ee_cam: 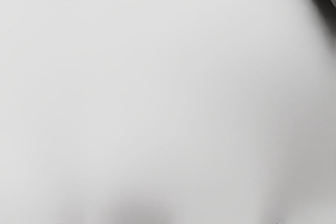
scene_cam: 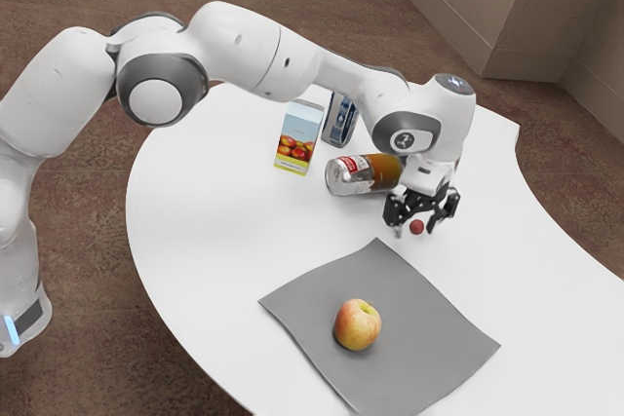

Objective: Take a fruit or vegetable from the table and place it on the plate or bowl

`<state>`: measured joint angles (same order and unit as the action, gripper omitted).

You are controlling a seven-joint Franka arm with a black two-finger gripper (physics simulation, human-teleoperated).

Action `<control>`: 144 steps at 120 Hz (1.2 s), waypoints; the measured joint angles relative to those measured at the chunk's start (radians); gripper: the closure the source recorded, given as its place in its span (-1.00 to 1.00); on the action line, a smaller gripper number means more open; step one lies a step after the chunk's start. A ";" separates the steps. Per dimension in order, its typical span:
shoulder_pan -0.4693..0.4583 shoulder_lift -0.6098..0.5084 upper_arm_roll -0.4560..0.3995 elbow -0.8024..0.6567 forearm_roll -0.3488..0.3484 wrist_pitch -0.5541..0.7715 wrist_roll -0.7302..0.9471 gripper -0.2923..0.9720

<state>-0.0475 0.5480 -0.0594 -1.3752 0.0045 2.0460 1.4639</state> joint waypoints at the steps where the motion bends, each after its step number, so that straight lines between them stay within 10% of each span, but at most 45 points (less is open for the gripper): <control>1: 0.000 0.000 0.000 0.000 0.000 0.000 0.000 -0.09; 102: 0.009 -0.014 -0.001 0.000 -0.021 0.014 0.002 0.31; 144: -0.007 -0.272 0.010 -0.039 -0.025 -0.133 0.012 0.32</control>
<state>-0.0545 0.2759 -0.0498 -1.4141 -0.0200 1.9125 1.4755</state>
